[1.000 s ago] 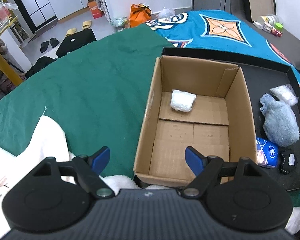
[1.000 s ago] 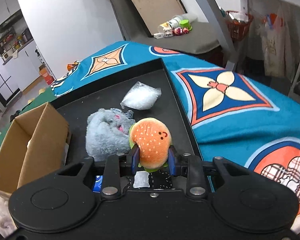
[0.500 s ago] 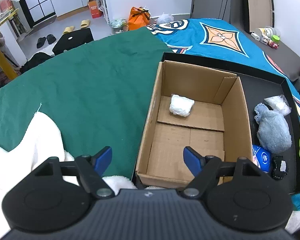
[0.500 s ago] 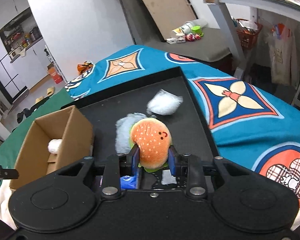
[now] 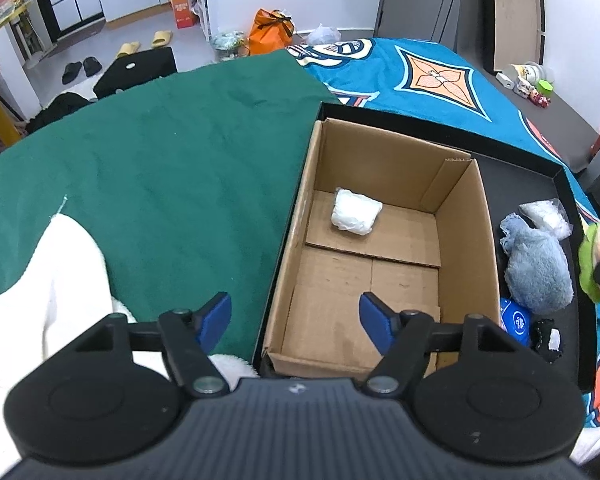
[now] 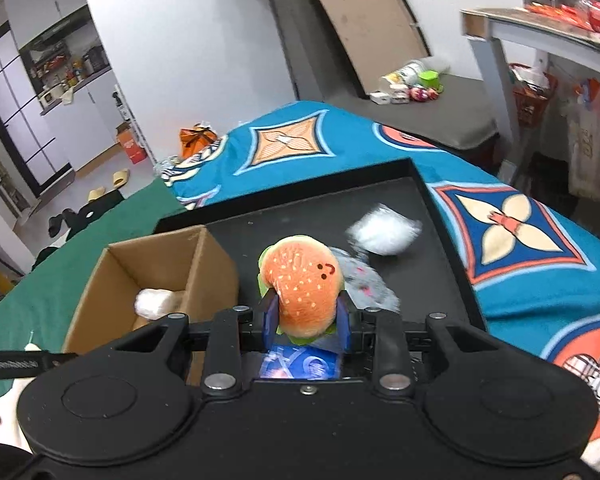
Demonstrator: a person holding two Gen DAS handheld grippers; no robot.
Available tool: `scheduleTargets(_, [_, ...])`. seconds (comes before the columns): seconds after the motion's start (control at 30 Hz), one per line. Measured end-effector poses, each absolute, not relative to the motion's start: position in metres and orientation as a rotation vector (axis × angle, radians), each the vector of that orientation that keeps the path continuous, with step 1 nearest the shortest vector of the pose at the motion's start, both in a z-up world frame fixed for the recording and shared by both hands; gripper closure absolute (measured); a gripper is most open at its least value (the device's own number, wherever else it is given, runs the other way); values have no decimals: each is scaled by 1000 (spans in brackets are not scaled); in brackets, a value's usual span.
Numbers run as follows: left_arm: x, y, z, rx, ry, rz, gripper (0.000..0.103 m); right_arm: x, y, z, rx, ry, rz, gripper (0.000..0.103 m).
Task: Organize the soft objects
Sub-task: 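Carry the burger plush with the right gripper into the box and release, then move the right gripper to the black-and-white fabric pouch and grasp it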
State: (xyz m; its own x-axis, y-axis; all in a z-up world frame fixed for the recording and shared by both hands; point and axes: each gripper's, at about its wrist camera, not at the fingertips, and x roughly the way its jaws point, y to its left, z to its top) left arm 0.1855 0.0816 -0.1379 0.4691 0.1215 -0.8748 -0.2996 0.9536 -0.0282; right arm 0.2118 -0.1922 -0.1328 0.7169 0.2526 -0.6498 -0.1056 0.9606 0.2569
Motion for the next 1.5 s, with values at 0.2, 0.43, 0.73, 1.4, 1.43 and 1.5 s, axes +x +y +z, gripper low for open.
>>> scheduleTargets(0.2, [186,94,-145,-244,1062,249,43,220,-165,-123,191,740,248,74])
scheduleTargets(0.43, [192,105,-156,-297,1083,227,60,227,-134,-115,169,730,298,74])
scheduleTargets(0.73, [196,116,-168,-355,1100,224,87,236,-100,-118,149,745,339,73])
scheduleTargets(1.4, [191,107,-155,-308,1070,221,80,213,-120,-128,185,709,335,2])
scheduleTargets(1.43, [191,107,-154,-308,1072,220,77,211,-125,-129,186,702,327,1])
scheduleTargets(1.5, [191,104,-152,-299,1069,218,68,207,-135,-130,198,686,306,0])
